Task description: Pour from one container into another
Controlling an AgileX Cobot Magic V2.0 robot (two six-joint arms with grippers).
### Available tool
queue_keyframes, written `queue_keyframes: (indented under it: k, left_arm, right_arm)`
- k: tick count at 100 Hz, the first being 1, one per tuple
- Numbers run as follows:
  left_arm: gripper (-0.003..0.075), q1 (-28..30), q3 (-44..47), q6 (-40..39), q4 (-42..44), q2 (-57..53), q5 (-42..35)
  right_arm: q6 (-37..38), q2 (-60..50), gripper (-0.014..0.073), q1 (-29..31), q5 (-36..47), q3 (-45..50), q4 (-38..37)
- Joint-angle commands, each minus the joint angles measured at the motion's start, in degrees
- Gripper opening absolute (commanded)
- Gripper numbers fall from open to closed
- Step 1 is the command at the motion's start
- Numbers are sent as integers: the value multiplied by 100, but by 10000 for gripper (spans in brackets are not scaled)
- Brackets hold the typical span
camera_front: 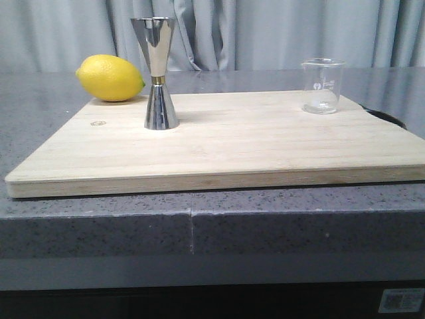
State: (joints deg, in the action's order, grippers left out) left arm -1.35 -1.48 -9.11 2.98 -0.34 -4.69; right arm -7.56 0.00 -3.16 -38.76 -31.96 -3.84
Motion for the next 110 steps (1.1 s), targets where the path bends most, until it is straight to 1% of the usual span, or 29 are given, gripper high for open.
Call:
queue_keyframes:
  k: [1, 9, 46, 110]
  left_arm:
    - [-19, -54, 186, -135, 29, -127, -904]
    - [-19, -54, 330, -262, 29, -127, -906]
    - [-19, -103, 331, -262, 29, -127, -555]
    - [-19, -103, 331, -262, 29, -127, -555]
  right_arm:
    - [12, 92, -58, 34, 438, -95, -16]
    - [12, 92, -58, 34, 438, -95, -16]
    - [12, 92, -58, 34, 438, -95, -16]
    - [12, 92, -58, 34, 438, -95, -16]
